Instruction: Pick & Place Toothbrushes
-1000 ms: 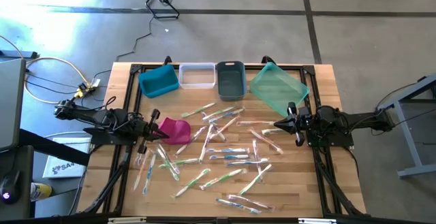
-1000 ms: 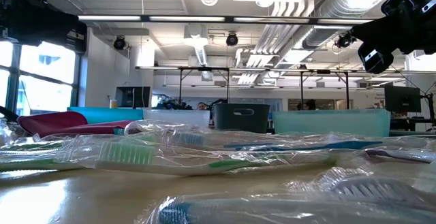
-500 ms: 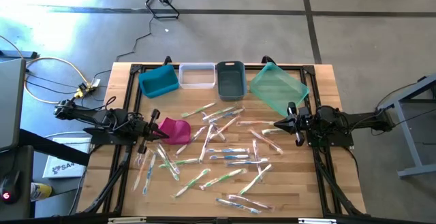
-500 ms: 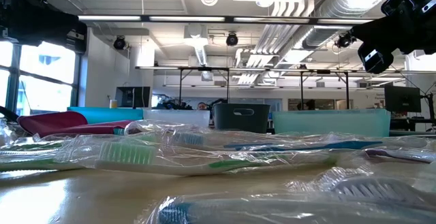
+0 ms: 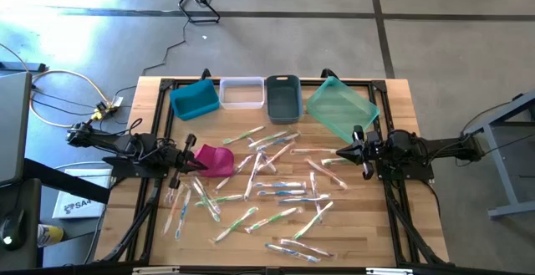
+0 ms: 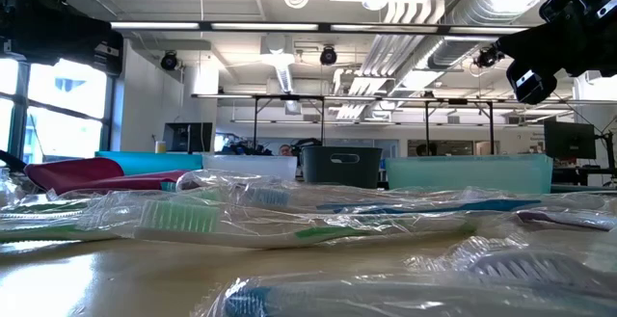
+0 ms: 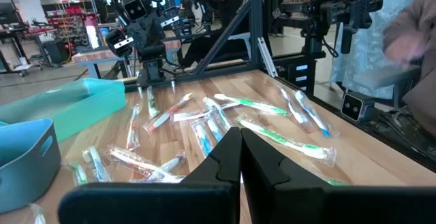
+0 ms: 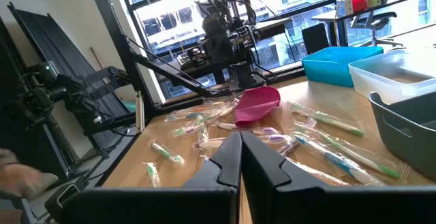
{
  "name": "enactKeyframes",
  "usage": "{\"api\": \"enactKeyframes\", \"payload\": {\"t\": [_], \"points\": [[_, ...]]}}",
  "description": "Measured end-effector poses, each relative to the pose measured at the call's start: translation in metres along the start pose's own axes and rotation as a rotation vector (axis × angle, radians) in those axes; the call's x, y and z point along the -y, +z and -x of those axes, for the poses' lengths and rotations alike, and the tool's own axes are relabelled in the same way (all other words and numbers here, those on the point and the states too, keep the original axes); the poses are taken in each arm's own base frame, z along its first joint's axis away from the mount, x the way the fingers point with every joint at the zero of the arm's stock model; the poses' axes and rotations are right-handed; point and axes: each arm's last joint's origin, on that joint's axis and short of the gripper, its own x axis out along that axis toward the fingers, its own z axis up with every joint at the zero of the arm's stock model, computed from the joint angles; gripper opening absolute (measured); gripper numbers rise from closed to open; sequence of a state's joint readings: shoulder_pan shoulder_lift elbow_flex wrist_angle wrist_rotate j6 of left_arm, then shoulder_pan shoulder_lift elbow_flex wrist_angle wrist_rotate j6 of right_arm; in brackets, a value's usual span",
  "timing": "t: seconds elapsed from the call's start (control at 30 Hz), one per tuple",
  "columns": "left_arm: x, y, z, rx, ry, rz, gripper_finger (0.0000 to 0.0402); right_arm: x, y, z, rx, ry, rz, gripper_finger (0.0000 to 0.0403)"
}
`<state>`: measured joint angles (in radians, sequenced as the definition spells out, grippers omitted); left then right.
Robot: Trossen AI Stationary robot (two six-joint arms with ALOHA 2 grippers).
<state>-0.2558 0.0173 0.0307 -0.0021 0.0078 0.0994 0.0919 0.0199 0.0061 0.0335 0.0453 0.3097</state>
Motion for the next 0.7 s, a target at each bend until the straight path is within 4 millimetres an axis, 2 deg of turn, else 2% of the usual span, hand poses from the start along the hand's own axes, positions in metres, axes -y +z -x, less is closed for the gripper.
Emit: {"api": "enactKeyframes", "payload": {"t": [0.7], "points": [[0.0000, 0.0000, 0.0000, 0.000, 0.000, 0.000, 0.0000, -0.0001, 0.0004, 0.0000, 0.003, 0.001, 0.026, 0.0002]]}}
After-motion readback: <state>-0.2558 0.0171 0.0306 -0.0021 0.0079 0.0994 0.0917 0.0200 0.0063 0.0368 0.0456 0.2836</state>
